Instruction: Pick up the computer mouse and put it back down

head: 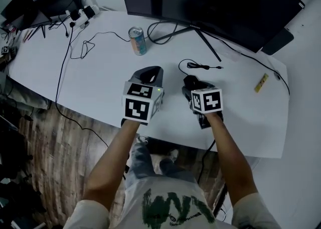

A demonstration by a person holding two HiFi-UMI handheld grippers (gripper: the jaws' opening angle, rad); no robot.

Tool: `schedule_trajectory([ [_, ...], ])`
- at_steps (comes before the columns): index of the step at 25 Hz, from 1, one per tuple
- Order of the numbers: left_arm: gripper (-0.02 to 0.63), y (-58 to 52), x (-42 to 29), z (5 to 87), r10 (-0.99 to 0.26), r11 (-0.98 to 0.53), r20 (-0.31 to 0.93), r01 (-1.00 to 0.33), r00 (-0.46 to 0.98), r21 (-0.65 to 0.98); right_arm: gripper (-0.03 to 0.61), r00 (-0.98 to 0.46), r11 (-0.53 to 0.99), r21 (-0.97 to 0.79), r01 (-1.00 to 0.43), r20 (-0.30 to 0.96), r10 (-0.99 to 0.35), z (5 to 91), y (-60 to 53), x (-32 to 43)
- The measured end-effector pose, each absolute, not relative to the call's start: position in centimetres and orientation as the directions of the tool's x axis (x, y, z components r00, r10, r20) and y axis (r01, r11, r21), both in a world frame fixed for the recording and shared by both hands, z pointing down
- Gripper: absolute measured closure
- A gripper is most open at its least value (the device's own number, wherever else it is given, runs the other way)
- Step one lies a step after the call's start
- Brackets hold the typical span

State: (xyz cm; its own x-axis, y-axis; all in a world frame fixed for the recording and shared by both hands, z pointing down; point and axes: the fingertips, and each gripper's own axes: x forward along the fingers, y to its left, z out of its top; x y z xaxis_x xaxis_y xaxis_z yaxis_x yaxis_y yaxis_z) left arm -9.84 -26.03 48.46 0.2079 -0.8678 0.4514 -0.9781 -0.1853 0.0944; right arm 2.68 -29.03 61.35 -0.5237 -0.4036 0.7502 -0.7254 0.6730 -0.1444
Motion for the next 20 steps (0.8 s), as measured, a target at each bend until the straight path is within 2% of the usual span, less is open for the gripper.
schedule_trajectory([
  [10,0.611,-27.3,-8.9,47.3,-0.866,-0.214,0.443,-0.973,0.23,0.086,0.253,-0.533,0.665,-0.152,-0.731,0.737,-0.417,60.3,-29.5,3.1],
  [20,0.611,-29.1,-8.5,43.3,-0.882,-0.254,0.392,-0.964,0.263,0.074,0.255,-0.563,0.63,-0.169,-0.758,0.658,-0.5,53.8,-31.3,4.1],
])
